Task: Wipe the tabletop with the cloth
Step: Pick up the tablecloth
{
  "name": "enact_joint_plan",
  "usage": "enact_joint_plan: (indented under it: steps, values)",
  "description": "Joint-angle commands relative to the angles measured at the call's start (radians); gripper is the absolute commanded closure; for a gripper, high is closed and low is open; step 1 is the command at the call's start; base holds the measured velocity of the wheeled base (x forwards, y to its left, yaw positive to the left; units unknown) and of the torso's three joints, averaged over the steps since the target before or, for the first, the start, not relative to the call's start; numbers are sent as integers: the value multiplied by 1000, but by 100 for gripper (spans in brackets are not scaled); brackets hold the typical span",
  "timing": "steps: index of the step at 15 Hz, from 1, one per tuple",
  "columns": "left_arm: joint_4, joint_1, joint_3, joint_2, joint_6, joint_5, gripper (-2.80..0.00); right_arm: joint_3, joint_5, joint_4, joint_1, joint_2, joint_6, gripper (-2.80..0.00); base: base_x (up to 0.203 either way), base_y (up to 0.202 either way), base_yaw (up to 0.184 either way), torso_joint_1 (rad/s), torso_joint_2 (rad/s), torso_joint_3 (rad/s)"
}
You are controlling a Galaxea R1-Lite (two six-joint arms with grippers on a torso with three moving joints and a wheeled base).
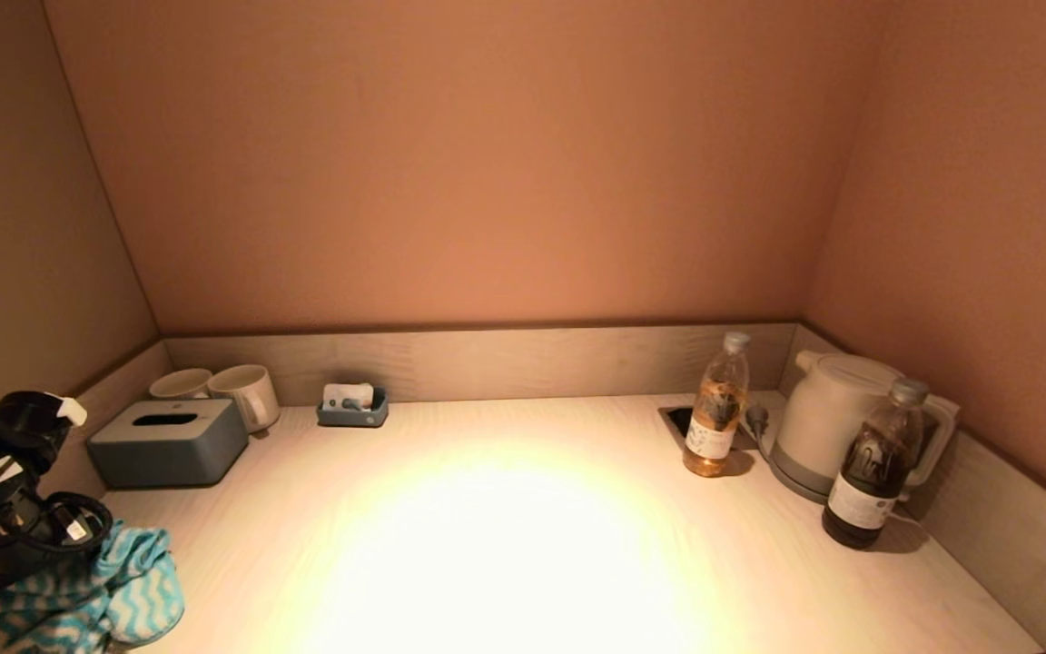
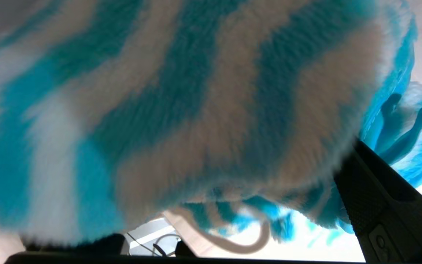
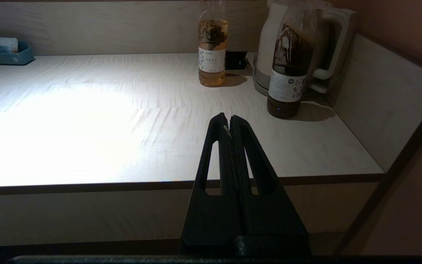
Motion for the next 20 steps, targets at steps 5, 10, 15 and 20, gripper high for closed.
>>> enact_joint_plan:
  steps: [5,10,15,20]
  values:
    - [-31,0,-25,108,-4,-16,-280,0,0,0,0,1,0,0,0,0,0,0,0,0]
    - [-32,0,-25,121,-4,-15,0,0,0,0,0,1,0,0,0,0,0,0,0,0]
    - [-33,0,-23,127,-4,-18,0,0,0,0,0,1,0,0,0,0,0,0,0,0]
    - [-33,0,-27,126,-4,-46,0,0,0,0,0,1,0,0,0,0,0,0,0,0]
